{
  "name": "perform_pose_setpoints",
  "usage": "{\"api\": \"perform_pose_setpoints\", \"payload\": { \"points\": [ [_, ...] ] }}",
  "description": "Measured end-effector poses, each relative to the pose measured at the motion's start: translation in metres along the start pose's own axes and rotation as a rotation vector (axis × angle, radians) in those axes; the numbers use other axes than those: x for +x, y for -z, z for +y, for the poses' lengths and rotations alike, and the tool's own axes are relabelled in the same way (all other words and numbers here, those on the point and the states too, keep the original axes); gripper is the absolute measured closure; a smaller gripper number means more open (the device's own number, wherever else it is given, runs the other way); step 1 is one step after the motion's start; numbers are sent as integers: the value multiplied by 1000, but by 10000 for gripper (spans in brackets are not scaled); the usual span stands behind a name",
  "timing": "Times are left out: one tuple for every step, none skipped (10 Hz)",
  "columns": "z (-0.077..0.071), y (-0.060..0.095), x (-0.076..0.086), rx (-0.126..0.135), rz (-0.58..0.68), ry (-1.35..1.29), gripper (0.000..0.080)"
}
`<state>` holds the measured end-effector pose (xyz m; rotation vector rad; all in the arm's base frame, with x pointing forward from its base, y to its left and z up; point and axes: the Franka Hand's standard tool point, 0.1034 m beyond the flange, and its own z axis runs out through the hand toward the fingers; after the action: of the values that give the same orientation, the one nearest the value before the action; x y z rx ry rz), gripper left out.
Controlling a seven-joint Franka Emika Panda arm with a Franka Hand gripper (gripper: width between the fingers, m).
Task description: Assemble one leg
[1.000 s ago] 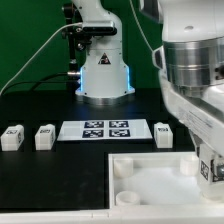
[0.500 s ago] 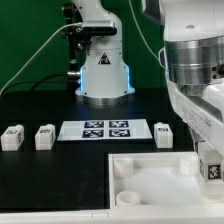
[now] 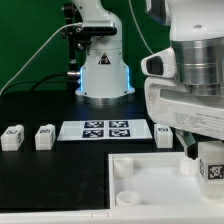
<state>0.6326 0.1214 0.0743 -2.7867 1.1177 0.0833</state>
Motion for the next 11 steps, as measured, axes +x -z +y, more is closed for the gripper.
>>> {"api": "perform_pose_setpoints", "payload": {
  "points": [
    [0,0,0,0,0,92,150],
    [1,0,1,-13,7,243,150],
    [2,0,2,-37,22,439,150],
    [2,0,2,-48,30,566,150],
    [2,0,3,-49,29,604,150],
    [2,0,3,-47,28,587,150],
    [2,0,2,-46,29,560,246],
    [2,0,3,-46,29,566,394],
    [1,-1,1,-39,26,494,394],
    [2,-1,2,-35,27,372,505],
    [2,-1,2,-34,27,330,505]
  ]
}}
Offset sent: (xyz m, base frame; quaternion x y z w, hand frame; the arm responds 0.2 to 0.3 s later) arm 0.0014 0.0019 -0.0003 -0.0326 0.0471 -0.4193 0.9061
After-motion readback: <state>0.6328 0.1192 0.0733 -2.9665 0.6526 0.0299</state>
